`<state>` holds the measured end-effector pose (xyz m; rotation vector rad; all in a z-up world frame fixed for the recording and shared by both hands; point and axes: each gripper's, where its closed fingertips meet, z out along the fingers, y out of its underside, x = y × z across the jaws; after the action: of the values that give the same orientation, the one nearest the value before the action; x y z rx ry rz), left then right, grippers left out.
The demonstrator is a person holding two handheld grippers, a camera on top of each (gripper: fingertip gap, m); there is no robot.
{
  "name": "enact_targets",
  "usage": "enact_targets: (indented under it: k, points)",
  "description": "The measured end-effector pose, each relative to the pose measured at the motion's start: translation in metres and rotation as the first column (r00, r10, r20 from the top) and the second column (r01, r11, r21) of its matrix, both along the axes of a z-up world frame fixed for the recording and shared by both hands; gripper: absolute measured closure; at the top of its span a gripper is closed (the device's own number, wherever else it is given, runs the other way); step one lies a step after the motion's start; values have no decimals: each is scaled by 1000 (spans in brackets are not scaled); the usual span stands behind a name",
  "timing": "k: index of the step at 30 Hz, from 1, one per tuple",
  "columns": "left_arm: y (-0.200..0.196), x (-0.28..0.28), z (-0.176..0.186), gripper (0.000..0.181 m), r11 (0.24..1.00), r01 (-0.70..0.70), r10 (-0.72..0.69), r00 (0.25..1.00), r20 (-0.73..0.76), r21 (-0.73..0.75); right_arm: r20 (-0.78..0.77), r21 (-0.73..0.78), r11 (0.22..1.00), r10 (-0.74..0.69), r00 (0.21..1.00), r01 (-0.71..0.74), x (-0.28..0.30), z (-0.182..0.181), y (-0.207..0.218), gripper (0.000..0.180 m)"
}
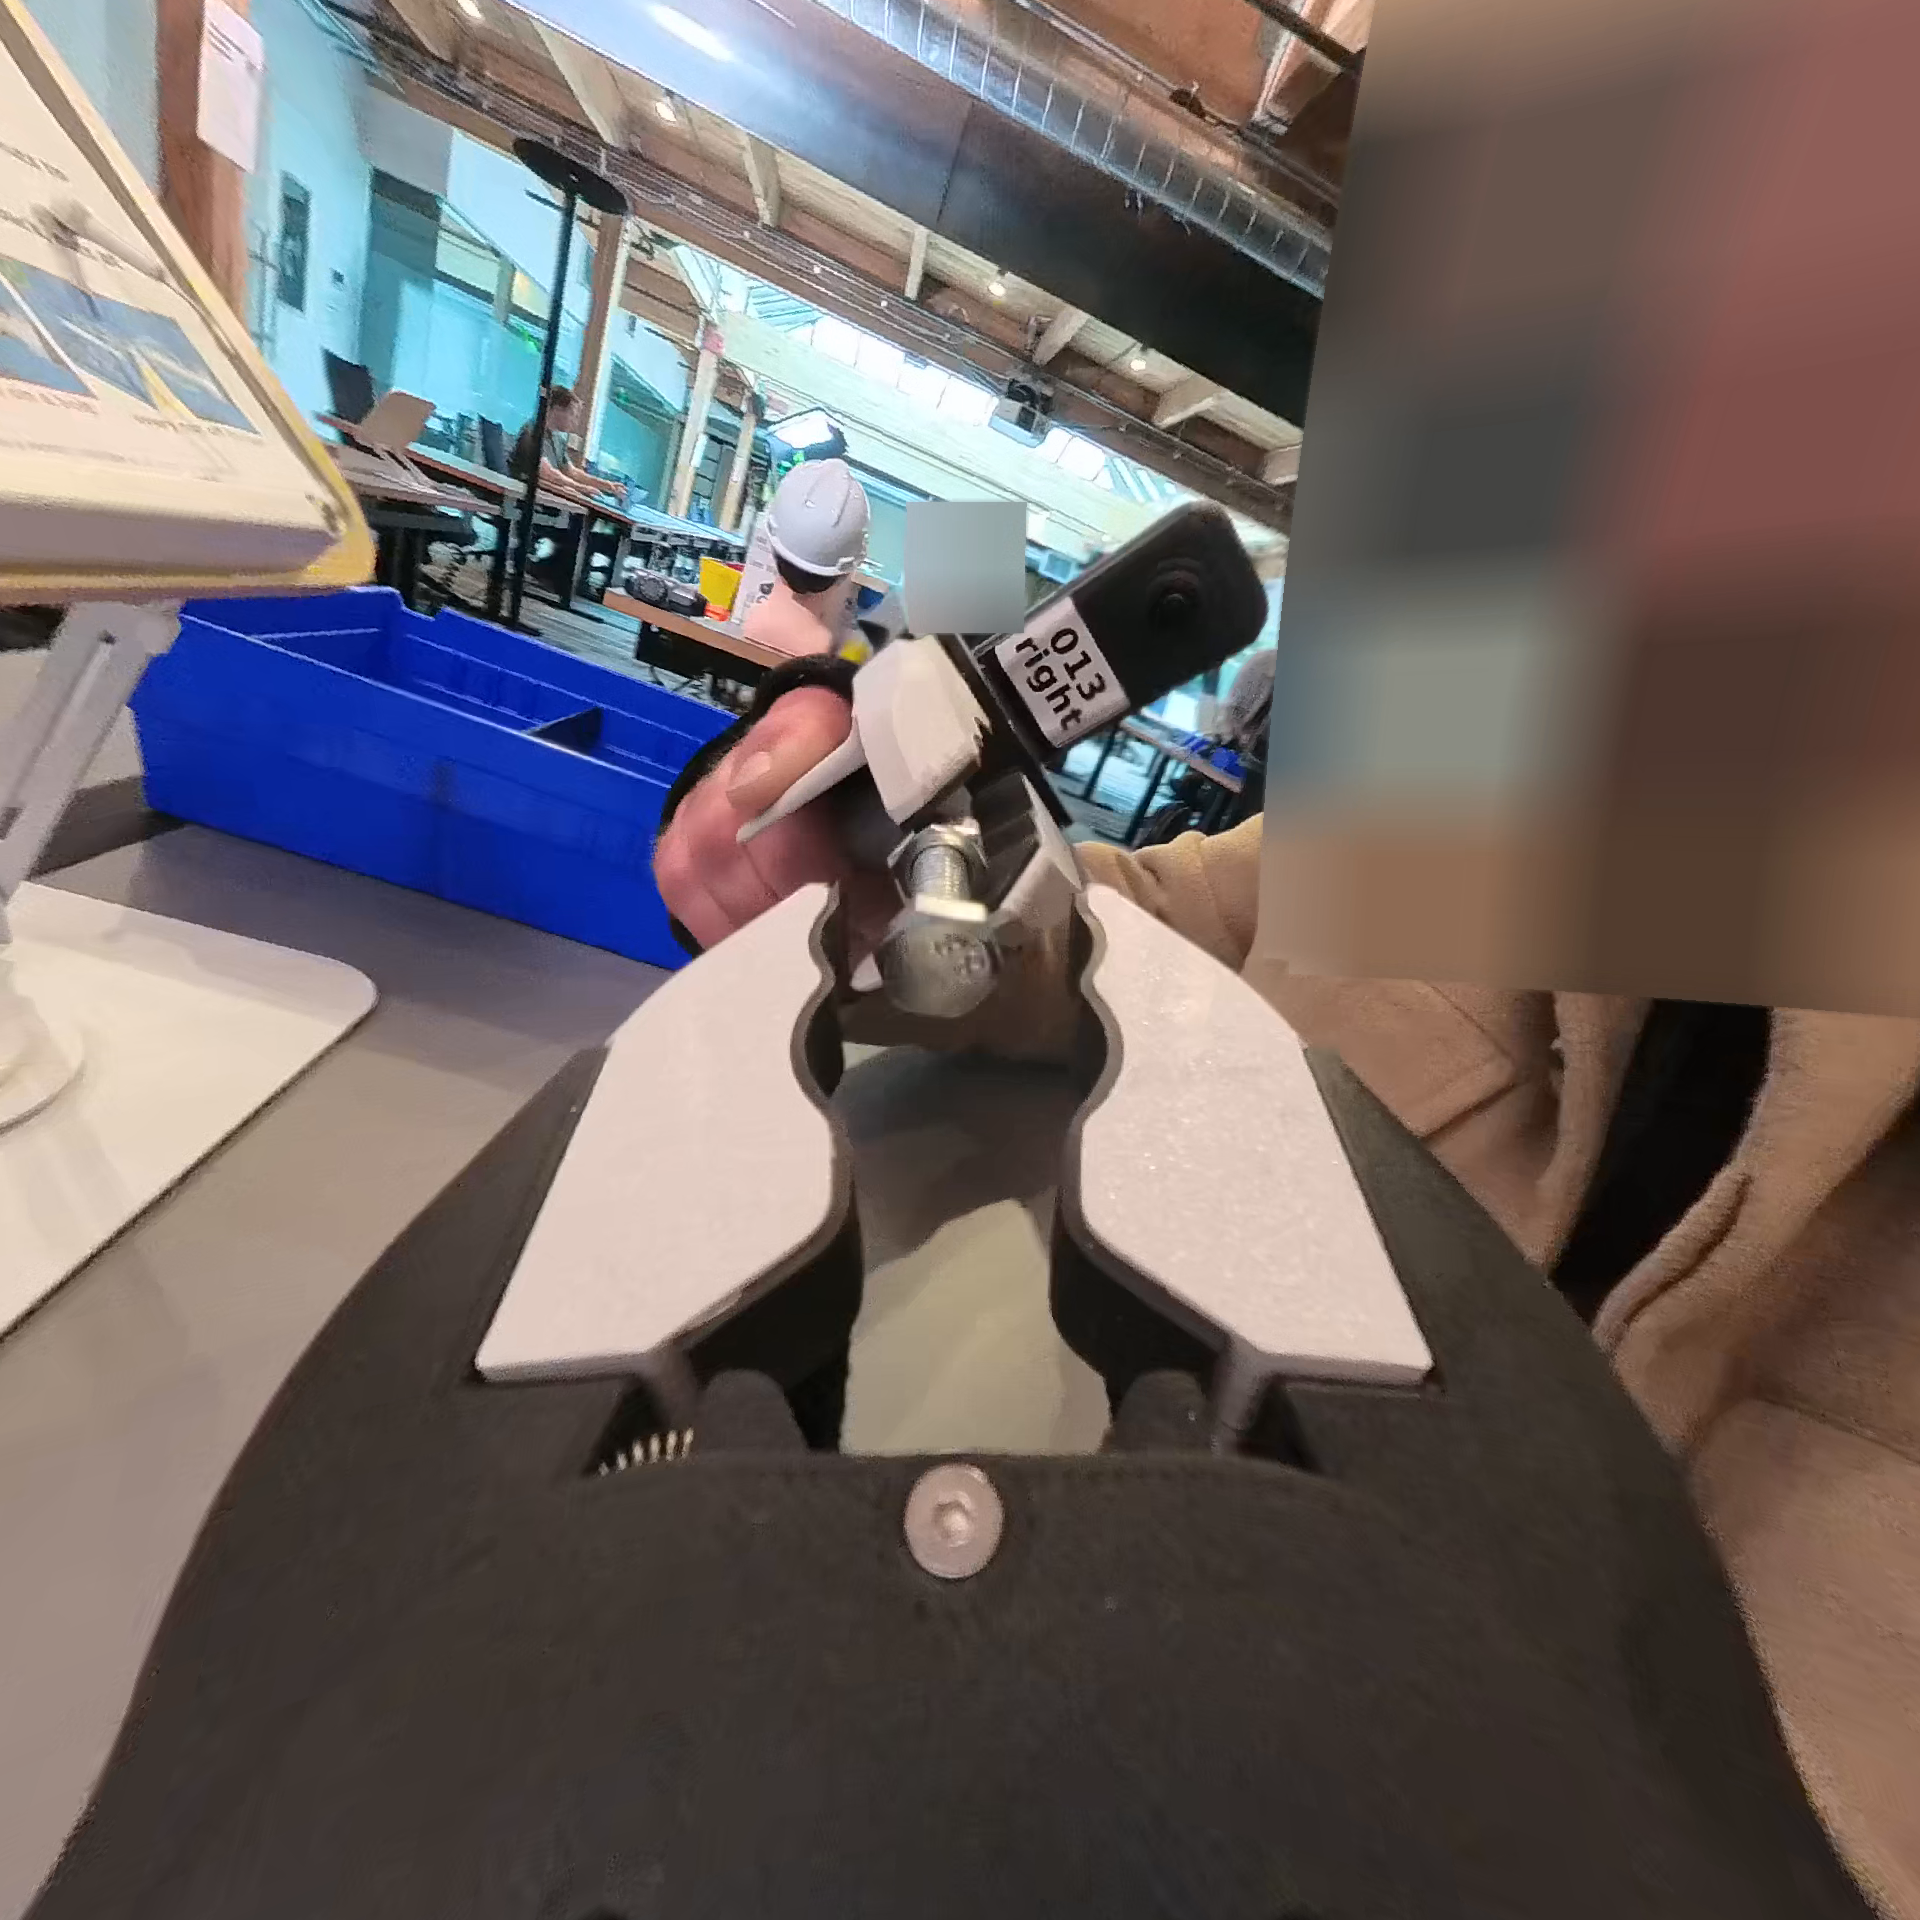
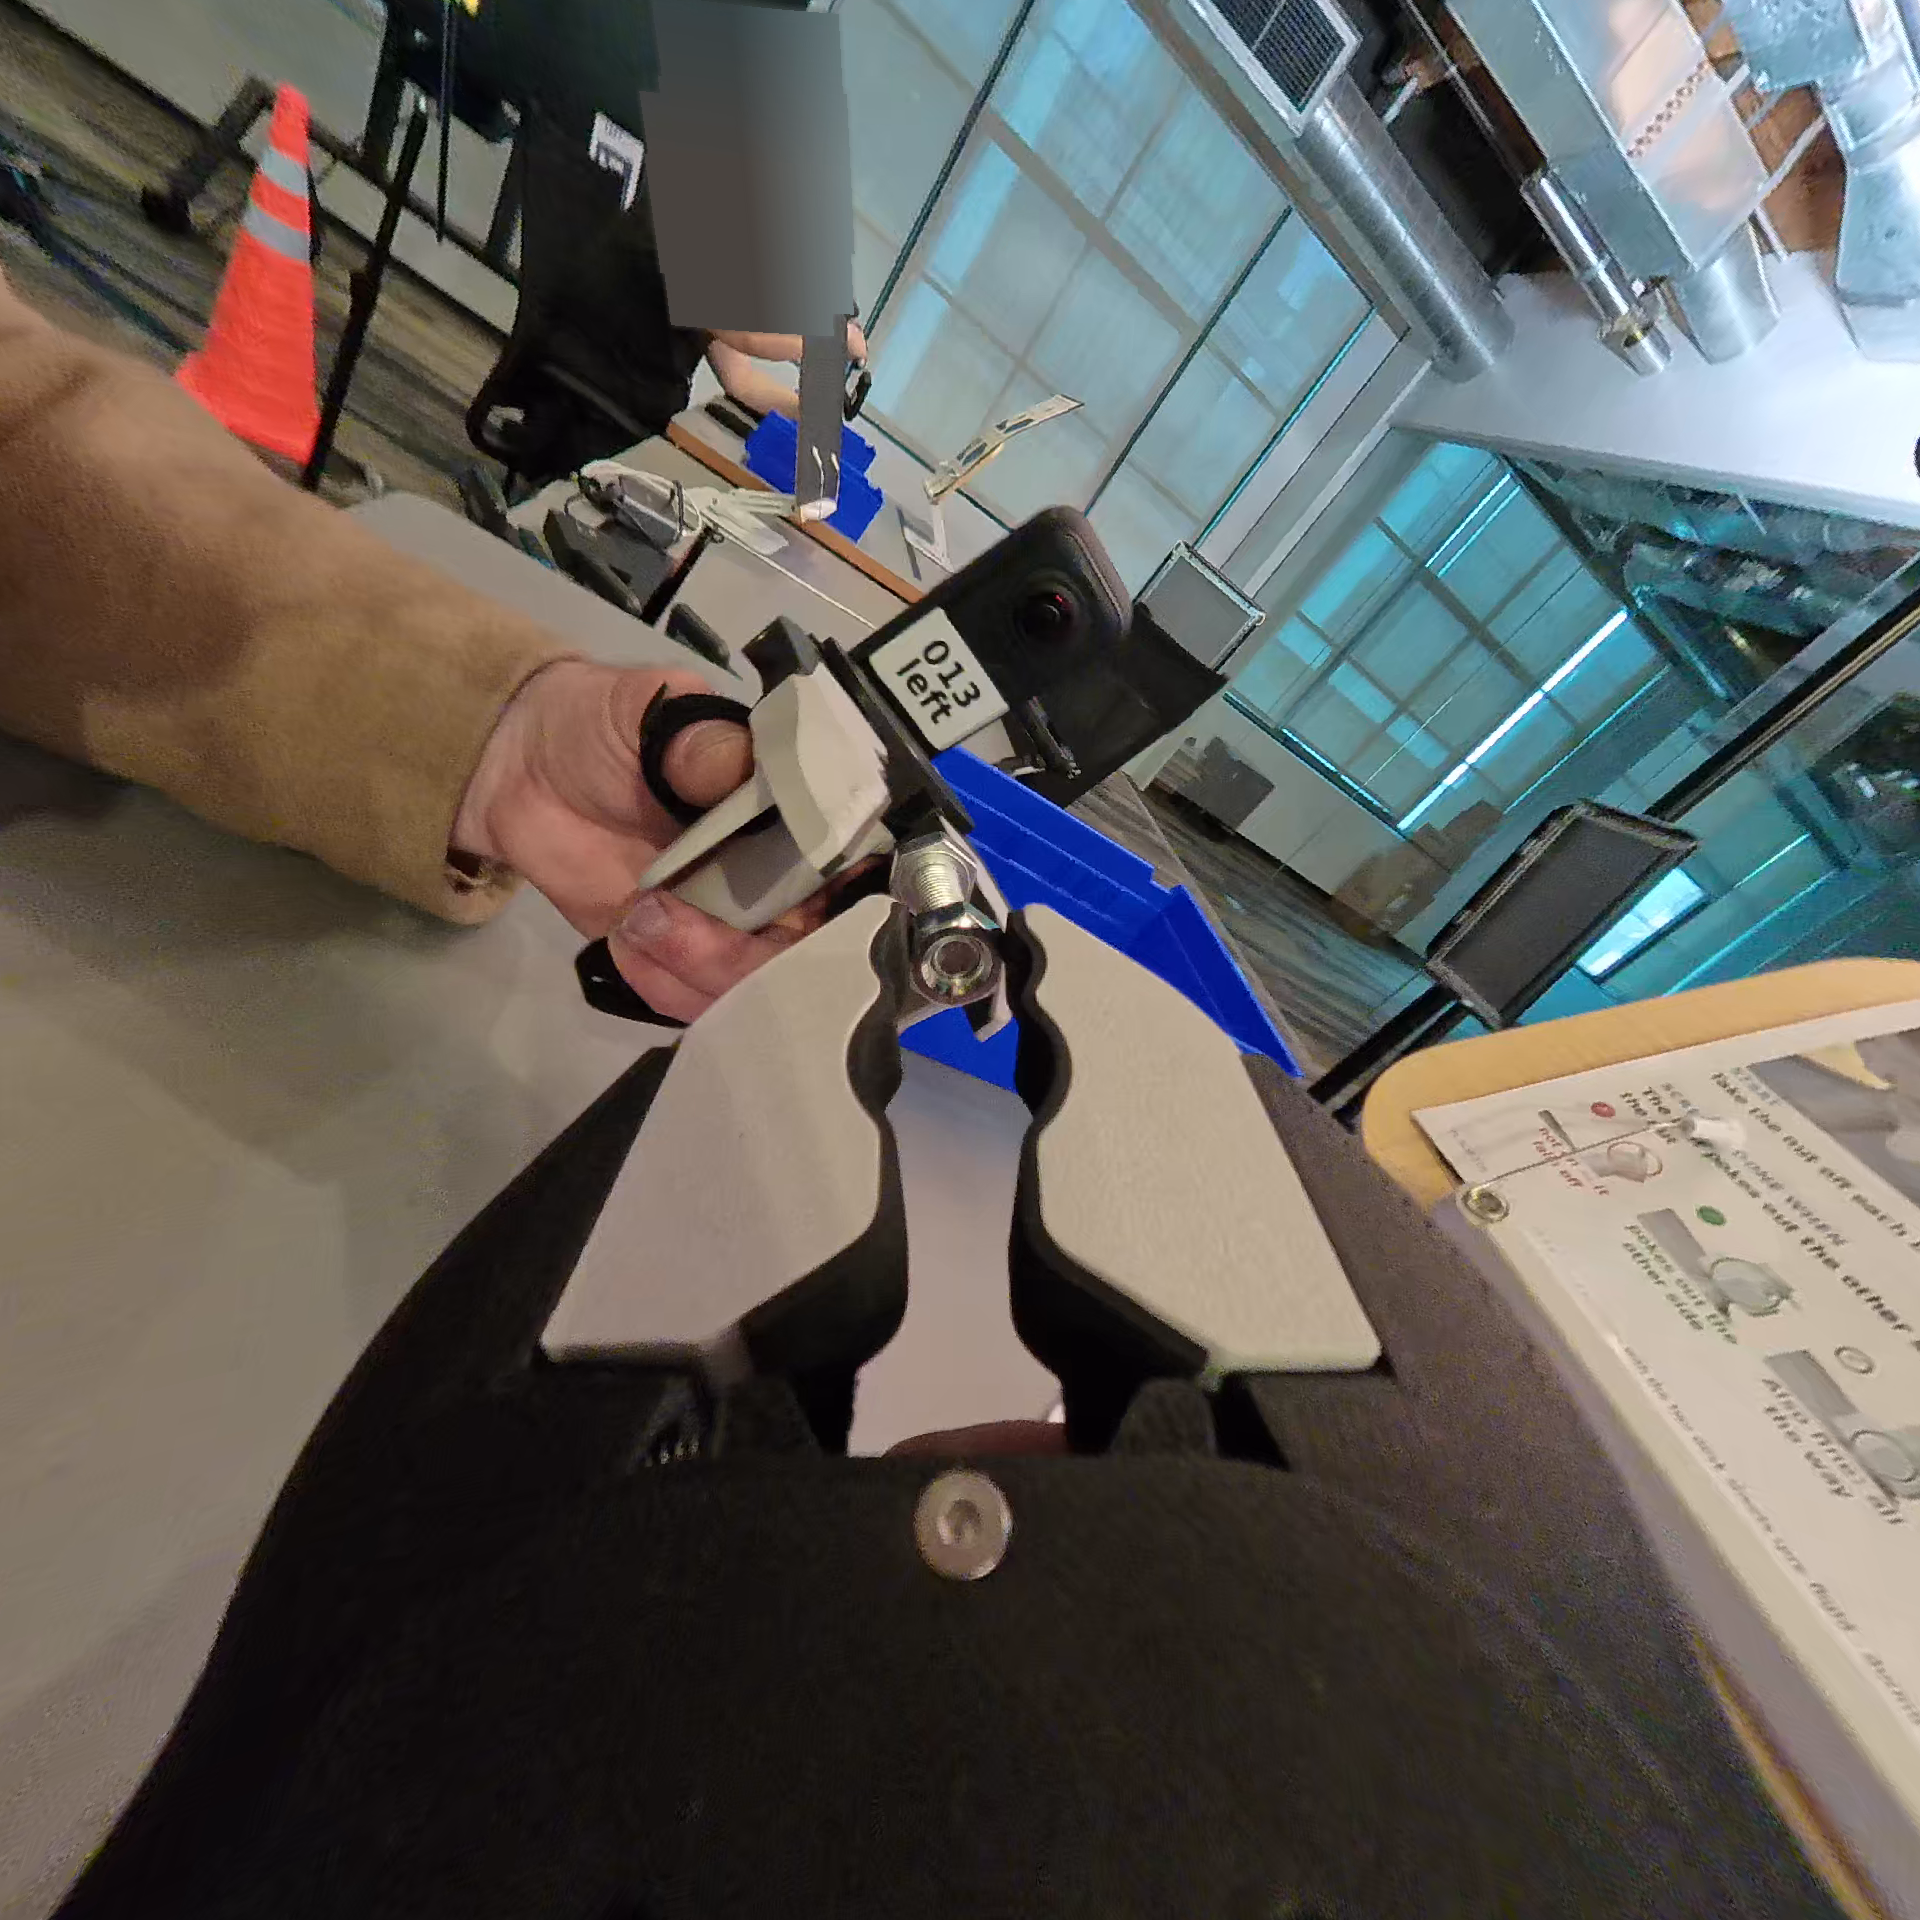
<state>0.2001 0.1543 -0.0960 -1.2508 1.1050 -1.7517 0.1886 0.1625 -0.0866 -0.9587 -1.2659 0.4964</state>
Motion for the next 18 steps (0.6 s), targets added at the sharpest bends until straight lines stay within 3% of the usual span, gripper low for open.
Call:
enact_targets:
  k: [1,4,8,18]
  points:
    - [2,-1,1,140,999,-29,29,1000,-1,34,-17,-30,1000,8,1000,-8,1,1,1,162]
    - [7,-3,1,141,979,-123,128,992,-19,164,-74,-164,985,38,997,-50,4,1,6,162]
    - [15,-5,-2,147,894,-243,282,958,-49,376,-195,-355,919,110,975,-175,7,-1,7,162]
    - [12,-3,-4,161,822,-269,337,940,-48,502,-317,-501,808,162,935,-310,6,-2,6,162]
